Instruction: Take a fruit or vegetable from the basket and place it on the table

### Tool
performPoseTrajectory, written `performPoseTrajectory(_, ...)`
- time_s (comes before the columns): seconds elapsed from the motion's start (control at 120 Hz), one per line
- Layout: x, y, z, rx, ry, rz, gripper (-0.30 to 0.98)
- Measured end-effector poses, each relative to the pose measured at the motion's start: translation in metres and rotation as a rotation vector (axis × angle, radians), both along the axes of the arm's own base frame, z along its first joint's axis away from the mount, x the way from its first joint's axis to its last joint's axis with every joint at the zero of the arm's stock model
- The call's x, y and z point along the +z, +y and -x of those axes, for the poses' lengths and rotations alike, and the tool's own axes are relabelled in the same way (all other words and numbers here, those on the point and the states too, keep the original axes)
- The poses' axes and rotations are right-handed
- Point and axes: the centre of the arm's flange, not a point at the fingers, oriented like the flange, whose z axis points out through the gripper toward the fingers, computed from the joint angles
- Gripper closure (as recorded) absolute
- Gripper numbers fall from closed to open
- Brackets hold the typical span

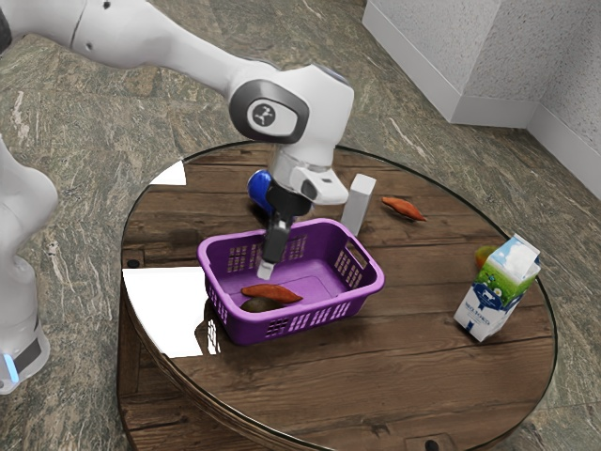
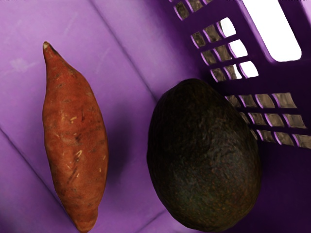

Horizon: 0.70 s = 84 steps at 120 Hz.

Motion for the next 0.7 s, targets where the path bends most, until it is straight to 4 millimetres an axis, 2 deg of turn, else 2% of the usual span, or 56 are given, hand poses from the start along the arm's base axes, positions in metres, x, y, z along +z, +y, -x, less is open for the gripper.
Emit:
performPoseTrajectory(0.133, -0.015, 0.0, -0.003, -0.01, -0.01, -0.001, 0.0)
performPoseTrajectory(0.483, -0.028, 0.003, -0.013, -0.026, -0.039, -0.002, 0.01)
performPoseTrajectory(0.7, -0.03, 0.005, -0.016, -0.034, -0.05, -0.001, 0.11)
